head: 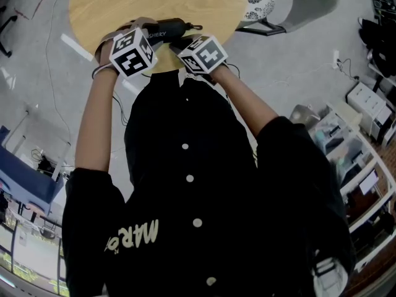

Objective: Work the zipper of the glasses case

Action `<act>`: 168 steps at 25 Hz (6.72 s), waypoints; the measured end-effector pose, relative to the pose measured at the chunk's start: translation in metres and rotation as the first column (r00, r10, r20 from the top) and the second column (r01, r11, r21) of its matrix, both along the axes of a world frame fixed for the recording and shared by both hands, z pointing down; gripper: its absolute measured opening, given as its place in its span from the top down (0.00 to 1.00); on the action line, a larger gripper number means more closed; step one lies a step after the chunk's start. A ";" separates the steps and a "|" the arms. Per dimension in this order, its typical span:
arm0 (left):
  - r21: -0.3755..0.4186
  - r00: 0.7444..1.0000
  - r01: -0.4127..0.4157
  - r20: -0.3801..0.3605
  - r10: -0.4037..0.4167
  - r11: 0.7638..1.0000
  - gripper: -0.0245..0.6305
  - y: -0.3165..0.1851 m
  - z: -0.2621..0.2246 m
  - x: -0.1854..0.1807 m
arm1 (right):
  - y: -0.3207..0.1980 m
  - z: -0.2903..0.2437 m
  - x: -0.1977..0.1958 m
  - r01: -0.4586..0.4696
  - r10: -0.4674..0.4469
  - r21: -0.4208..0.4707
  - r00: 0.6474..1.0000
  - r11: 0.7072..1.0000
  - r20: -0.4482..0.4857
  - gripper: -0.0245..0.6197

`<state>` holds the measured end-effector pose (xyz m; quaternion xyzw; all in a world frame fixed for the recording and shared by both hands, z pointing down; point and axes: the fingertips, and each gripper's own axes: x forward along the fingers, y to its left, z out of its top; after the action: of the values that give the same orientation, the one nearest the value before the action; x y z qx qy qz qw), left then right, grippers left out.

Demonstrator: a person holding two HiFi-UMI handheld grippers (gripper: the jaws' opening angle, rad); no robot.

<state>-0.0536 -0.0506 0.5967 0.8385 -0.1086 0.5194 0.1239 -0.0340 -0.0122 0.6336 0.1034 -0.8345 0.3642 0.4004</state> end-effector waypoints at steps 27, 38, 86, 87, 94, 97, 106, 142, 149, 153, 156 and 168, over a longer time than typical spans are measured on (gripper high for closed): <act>0.001 1.000 0.010 -0.020 -0.009 1.000 0.67 0.000 0.001 0.002 | 0.011 0.001 -0.052 -0.244 0.264 -0.139 0.954 0.960 0.146 0.95; 0.020 1.000 0.013 -0.015 -0.013 1.000 0.67 0.001 -0.001 0.003 | 0.017 -0.007 -0.055 -0.216 0.232 -0.121 0.962 0.969 0.142 0.92; 0.049 0.522 0.852 -0.154 -0.839 0.521 0.95 0.043 0.051 -0.026 | -0.026 -0.026 -0.032 0.665 -0.571 0.387 0.747 0.639 -0.341 0.74; 0.067 0.526 0.850 -0.148 -0.837 0.522 0.95 0.043 0.050 -0.027 | -0.026 -0.026 -0.031 0.667 -0.571 0.389 0.745 0.635 -0.344 0.74; 0.096 0.574 0.819 -0.119 -0.810 0.566 0.96 0.044 0.051 -0.029 | -0.026 -0.023 -0.030 0.676 -0.570 0.398 0.737 0.621 -0.362 0.74; 0.116 0.617 0.786 -0.096 -0.781 0.607 0.96 0.047 0.050 -0.034 | -0.024 -0.023 -0.030 0.692 -0.587 0.406 0.722 0.597 -0.367 0.74; 0.165 0.714 0.692 -0.011 -0.701 0.703 0.95 0.050 0.049 -0.059 | -0.023 -0.024 -0.030 0.685 -0.577 0.413 0.729 0.601 -0.369 0.74; 0.273 0.940 -0.128 0.339 0.029 0.953 0.95 -0.003 0.046 -0.103 | -0.024 -0.031 -0.031 0.698 -0.583 0.449 0.714 0.558 -0.387 0.74; 0.284 0.904 -0.325 0.375 0.207 0.902 0.95 -0.021 0.040 -0.092 | -0.024 -0.029 -0.031 0.707 -0.598 0.450 0.705 0.545 -0.382 0.74; 0.282 0.839 -0.485 0.418 0.350 0.827 0.95 -0.027 0.037 -0.085 | -0.026 -0.031 -0.030 0.710 -0.608 0.446 0.701 0.545 -0.372 0.73; 0.276 0.792 -0.574 0.429 0.435 0.771 0.94 -0.031 0.039 -0.079 | -0.026 -0.028 -0.030 0.714 -0.612 0.442 0.697 0.543 -0.373 0.73; 0.206 0.749 -0.622 0.437 0.498 0.755 0.82 -0.034 0.042 -0.076 | -0.028 -0.030 -0.028 0.679 -0.579 0.442 0.732 0.586 -0.359 0.74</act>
<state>-0.1296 -0.0848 0.6389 0.7313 0.0439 0.6481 -0.2081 -0.0619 -0.0406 0.6037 -0.0583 -0.8444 -0.0663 0.5284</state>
